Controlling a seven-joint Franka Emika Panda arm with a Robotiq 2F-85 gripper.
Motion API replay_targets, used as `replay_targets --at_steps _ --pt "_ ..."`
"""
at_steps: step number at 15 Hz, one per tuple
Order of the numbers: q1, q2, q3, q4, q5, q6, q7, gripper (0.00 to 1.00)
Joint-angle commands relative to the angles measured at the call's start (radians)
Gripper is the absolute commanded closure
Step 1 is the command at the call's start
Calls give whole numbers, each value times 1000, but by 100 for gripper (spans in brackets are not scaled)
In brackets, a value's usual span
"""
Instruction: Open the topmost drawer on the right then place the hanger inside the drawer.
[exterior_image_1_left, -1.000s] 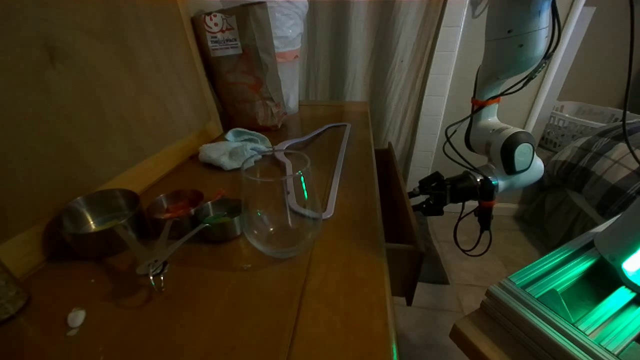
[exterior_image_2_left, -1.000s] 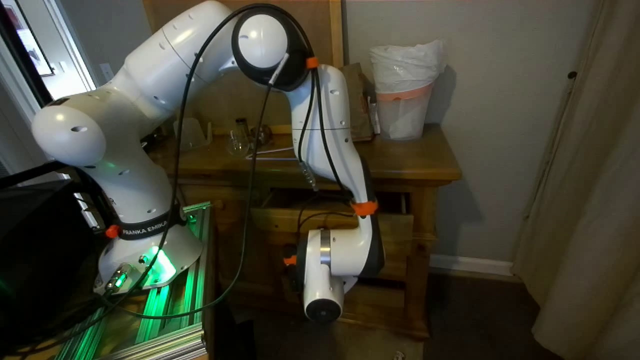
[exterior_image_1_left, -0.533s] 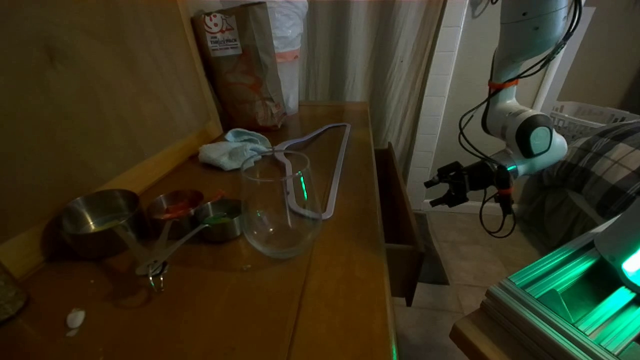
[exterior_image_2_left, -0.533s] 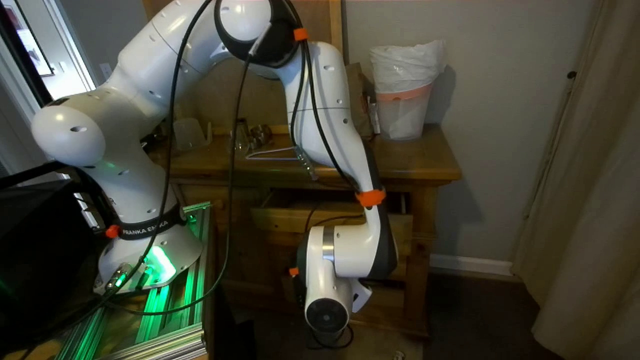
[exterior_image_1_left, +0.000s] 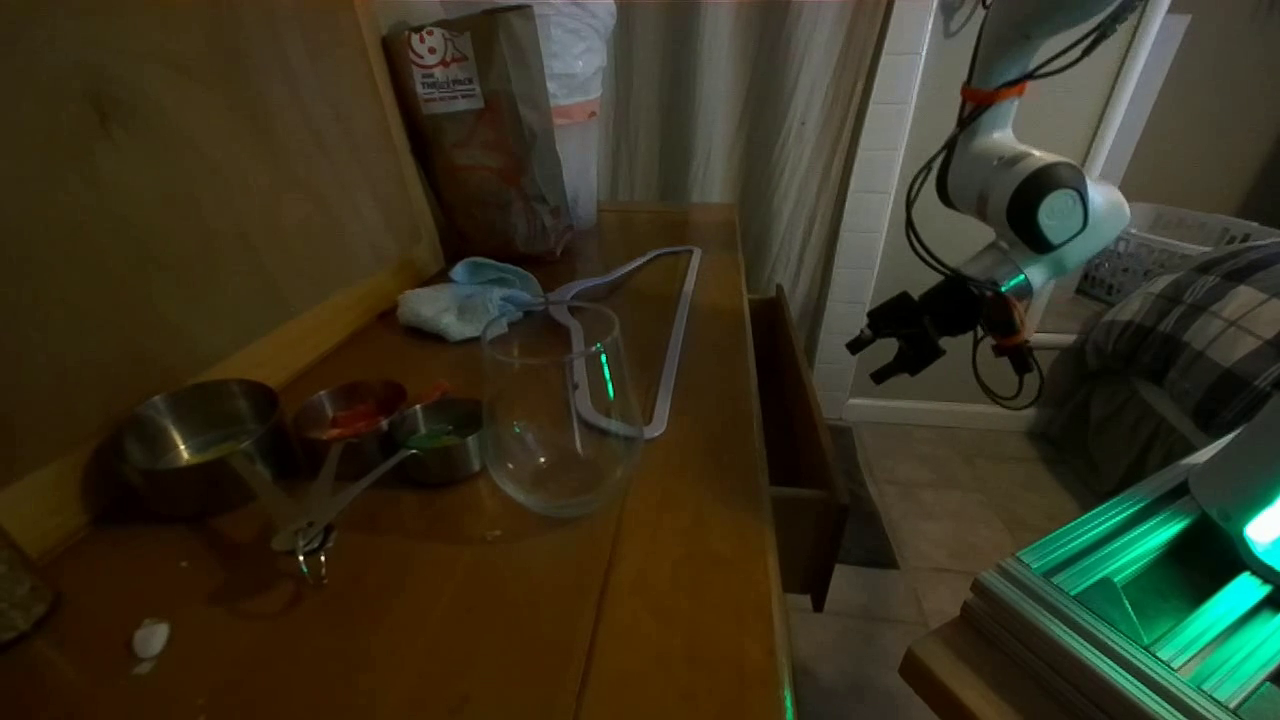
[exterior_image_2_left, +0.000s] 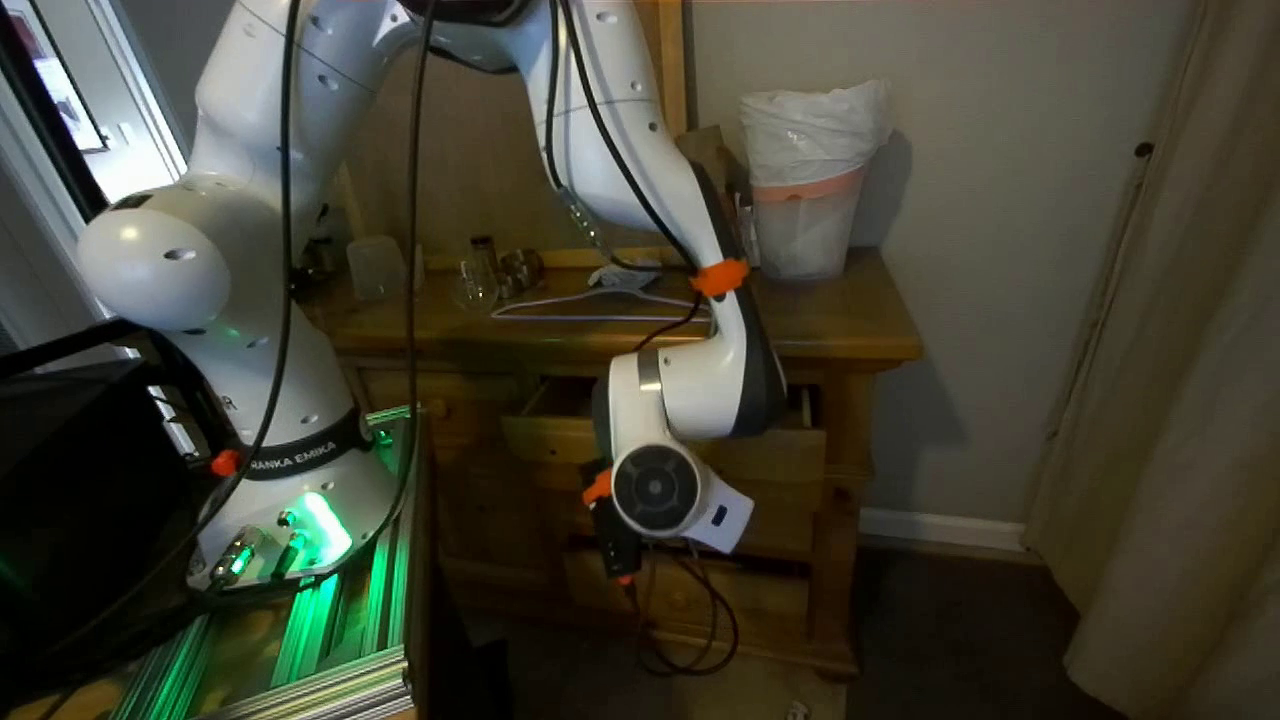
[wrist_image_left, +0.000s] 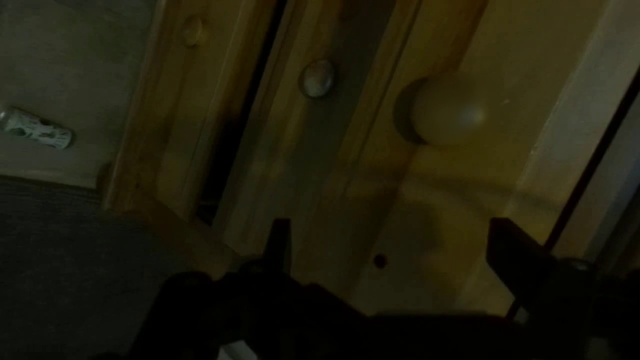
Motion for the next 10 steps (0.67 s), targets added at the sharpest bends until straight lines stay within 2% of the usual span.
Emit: replay_targets --at_steps 1,2,3,4,6,9,10 --pt "117 -222 42 -153 27 271 -7 0" --pt "145 -279 56 -181 20 349 -3 0" --pt "50 -155 83 -87 -15 253 2 0" --pt "76 -202 99 -113 -16 313 8 0" --pt "101 -258 109 -148 -15 355 17 0" --pt "94 -270 106 -164 -14 358 15 0" --pt "84 -253 117 -154 24 358 -8 0"
